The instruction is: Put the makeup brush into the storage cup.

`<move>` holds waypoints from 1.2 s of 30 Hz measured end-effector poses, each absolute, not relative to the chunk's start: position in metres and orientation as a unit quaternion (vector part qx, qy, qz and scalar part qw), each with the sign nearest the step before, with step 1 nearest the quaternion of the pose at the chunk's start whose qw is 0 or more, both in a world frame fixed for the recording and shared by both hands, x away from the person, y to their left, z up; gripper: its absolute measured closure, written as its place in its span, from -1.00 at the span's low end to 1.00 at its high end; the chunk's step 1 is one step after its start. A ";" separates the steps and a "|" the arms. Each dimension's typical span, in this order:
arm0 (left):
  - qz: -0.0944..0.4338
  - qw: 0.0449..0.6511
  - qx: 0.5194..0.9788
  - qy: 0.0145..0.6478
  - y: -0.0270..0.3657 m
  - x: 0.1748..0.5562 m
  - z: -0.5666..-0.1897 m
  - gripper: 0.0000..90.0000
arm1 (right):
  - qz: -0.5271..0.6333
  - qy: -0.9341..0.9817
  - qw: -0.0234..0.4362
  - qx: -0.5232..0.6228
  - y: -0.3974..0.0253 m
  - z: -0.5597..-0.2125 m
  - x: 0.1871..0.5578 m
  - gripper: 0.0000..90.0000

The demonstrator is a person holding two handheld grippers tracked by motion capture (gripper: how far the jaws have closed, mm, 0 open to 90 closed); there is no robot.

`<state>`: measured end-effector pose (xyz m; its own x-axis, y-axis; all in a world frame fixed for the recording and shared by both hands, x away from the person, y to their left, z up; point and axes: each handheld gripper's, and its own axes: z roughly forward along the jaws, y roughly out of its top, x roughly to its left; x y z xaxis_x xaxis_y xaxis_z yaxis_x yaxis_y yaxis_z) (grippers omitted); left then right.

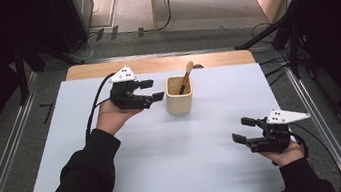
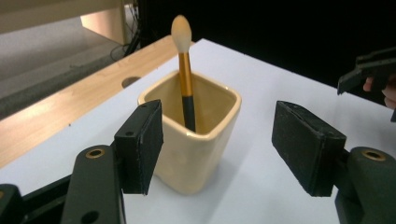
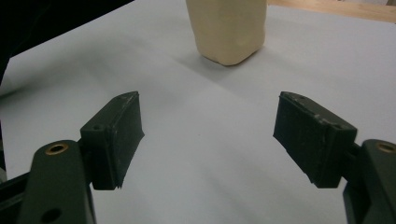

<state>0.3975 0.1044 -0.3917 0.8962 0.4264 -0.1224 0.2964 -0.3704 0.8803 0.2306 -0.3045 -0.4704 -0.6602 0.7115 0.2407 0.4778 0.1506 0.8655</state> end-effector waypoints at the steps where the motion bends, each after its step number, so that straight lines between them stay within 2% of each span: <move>1: 0.064 0.515 0.826 0.219 0.106 0.396 -0.392 -0.24 | 0.517 0.750 0.113 0.397 -0.304 -0.470 0.231 -0.46; 36: 0.062 0.515 0.820 0.240 0.148 0.364 -0.426 -0.24 | 0.518 0.748 0.115 0.398 -0.305 -0.470 0.229 -0.46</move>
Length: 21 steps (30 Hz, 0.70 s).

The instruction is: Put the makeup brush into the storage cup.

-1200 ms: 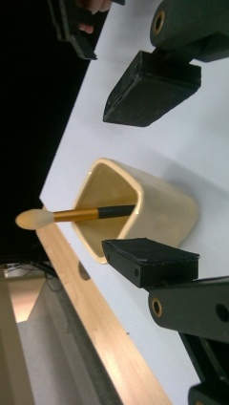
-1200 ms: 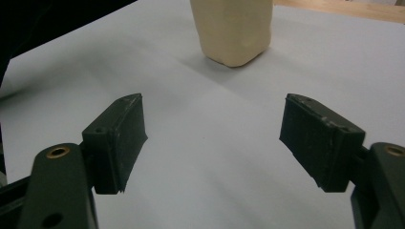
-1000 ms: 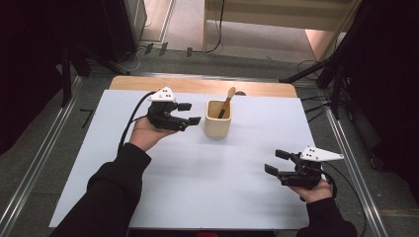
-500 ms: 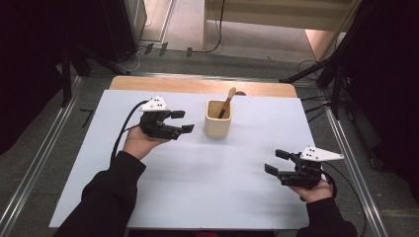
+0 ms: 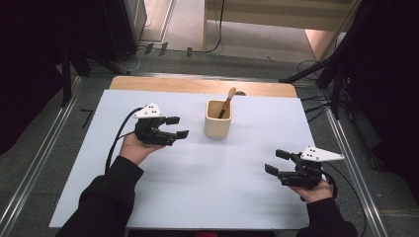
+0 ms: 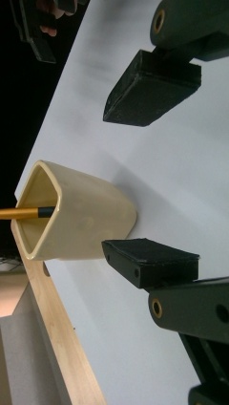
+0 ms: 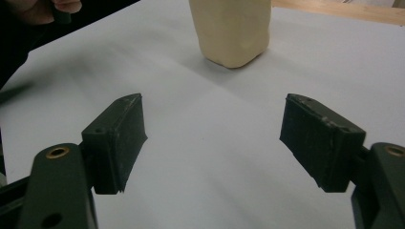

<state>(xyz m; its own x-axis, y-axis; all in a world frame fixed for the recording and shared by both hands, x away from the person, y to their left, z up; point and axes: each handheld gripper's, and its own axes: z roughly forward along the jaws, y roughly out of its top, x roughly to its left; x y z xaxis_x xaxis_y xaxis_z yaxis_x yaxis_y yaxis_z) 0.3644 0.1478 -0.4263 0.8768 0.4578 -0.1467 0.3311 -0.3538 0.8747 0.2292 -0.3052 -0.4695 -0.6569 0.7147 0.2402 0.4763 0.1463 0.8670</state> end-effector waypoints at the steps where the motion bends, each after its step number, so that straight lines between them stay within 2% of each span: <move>1: 0.062 0.513 0.822 0.241 0.149 0.363 -0.428 -0.24 | 0.519 0.748 0.115 0.398 -0.305 -0.469 0.229 -0.46; 13: 0.060 0.492 0.834 0.241 0.160 0.354 -0.438 -0.26 | 0.520 0.747 0.119 0.397 -0.307 -0.469 0.229 -0.46; 21: 0.069 0.500 0.827 0.245 0.173 0.346 -0.440 -0.26 | 0.521 0.746 0.118 0.398 -0.307 -0.469 0.229 -0.46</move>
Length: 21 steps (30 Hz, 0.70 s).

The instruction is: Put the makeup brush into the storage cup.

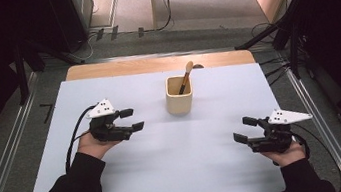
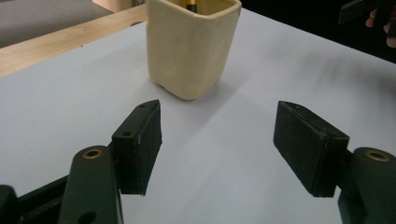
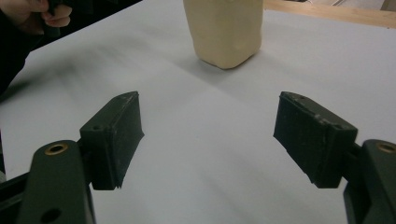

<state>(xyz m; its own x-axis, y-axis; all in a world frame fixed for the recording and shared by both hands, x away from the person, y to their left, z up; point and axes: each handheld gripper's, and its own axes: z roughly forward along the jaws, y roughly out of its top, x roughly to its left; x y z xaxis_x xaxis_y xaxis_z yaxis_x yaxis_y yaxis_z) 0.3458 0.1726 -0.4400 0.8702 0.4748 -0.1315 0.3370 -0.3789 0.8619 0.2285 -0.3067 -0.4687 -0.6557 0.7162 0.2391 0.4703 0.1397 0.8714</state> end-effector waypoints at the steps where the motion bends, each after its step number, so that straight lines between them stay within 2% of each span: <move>1: 0.068 0.501 0.828 0.244 0.174 0.345 -0.440 -0.26 | 0.521 0.745 0.118 0.398 -0.307 -0.469 0.228 -0.46; 21: 0.090 0.513 0.817 0.248 0.212 0.327 -0.443 -0.30 | 0.525 0.743 0.124 0.397 -0.309 -0.468 0.228 -0.46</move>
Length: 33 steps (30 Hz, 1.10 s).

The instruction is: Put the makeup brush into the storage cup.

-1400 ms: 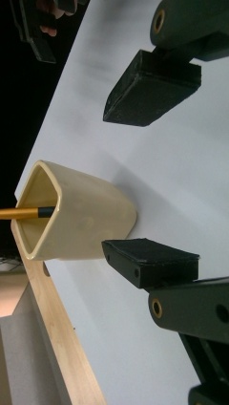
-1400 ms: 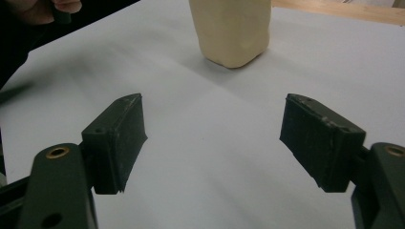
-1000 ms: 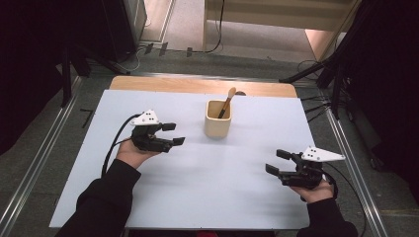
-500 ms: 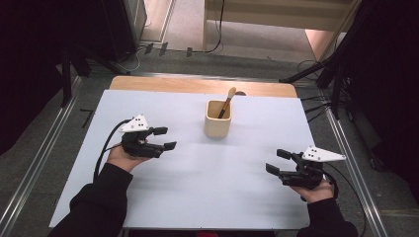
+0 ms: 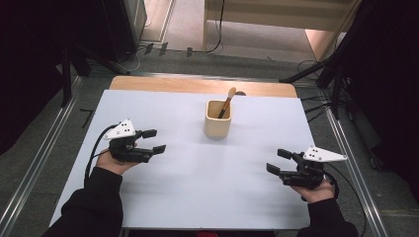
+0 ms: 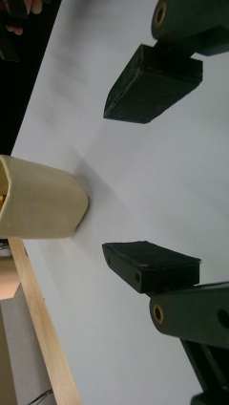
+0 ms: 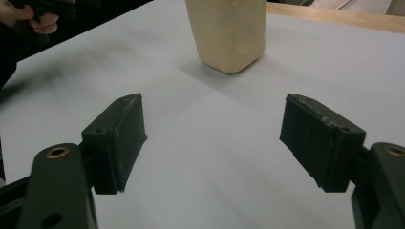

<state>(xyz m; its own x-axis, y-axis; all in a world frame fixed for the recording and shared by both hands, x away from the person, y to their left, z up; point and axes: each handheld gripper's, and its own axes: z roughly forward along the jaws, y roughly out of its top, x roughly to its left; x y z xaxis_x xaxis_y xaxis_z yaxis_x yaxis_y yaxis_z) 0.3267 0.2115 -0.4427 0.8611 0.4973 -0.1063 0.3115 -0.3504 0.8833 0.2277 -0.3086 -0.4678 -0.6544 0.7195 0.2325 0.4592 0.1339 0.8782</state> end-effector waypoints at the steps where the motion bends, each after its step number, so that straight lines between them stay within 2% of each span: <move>1: 0.090 0.514 0.816 0.247 0.213 0.326 -0.443 -0.30 | 0.525 0.743 0.124 0.397 -0.309 -0.468 0.228 -0.46; 17: 0.096 0.510 0.816 0.255 0.232 0.317 -0.448 -0.34 | 0.528 0.741 0.128 0.395 -0.310 -0.467 0.227 -0.47; 33: 0.124 0.500 0.819 0.253 0.253 0.302 -0.455 -0.38 | 0.535 0.737 0.132 0.391 -0.310 -0.466 0.226 -0.50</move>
